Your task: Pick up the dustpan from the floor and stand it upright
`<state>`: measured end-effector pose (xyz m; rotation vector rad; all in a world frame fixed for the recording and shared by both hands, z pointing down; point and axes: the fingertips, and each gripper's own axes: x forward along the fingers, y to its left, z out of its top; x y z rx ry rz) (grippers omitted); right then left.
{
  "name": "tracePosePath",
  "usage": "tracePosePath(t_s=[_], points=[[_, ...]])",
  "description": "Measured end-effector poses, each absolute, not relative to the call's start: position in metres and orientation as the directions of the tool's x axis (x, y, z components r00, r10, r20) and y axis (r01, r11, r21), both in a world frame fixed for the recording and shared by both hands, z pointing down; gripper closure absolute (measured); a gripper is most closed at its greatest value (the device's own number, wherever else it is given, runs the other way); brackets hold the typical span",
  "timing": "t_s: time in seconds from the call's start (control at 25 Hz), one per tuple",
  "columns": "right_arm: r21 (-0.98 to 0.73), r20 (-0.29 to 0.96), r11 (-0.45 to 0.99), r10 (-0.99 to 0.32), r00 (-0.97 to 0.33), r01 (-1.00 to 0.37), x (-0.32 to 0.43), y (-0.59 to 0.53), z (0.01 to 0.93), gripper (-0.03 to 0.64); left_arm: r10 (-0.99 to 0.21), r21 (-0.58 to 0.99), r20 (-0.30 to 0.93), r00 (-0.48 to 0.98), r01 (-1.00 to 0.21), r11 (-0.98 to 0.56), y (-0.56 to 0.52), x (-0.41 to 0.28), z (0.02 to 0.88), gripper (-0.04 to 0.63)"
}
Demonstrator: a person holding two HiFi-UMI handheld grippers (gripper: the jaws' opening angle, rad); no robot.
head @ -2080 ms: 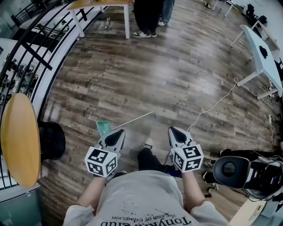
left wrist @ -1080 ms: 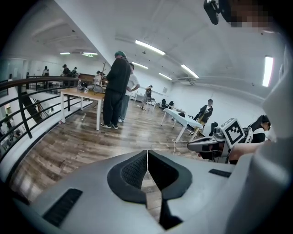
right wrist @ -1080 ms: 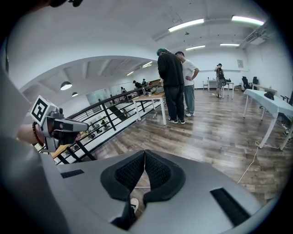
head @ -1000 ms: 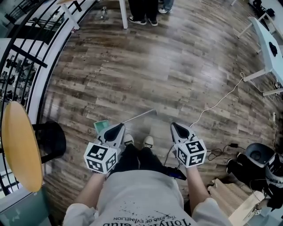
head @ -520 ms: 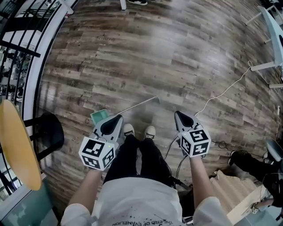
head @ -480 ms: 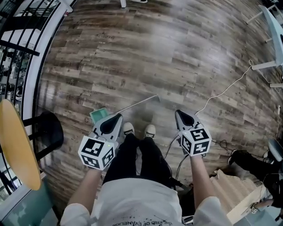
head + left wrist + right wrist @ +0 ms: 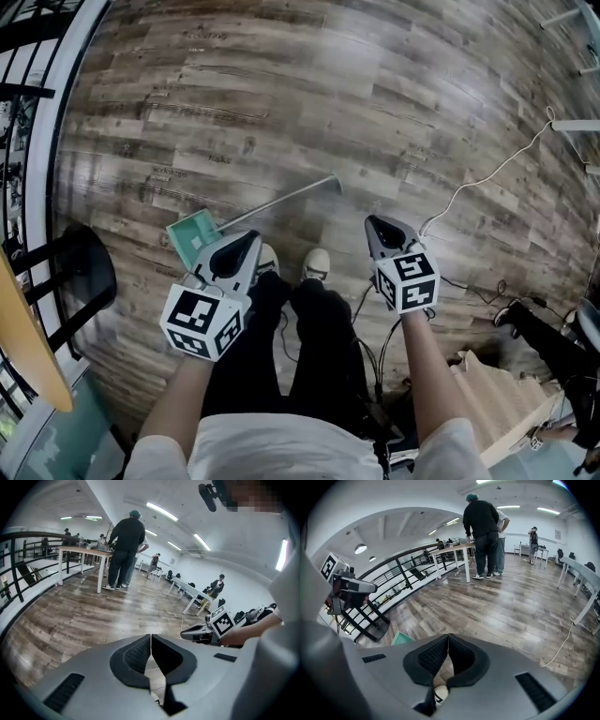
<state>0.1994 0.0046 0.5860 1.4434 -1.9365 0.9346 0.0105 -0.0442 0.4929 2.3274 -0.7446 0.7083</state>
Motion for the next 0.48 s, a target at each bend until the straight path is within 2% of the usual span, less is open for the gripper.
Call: tracePosePath(t_s=[0.48], points=[[-0.200,0.813,0.238,-0.502,-0.296,-0.951,0.204,-0.012,0.778,0.591,-0.354,0.355,0.636,0.686,-0.667,-0.655,-0.084,-0.005,0.645,0.569]])
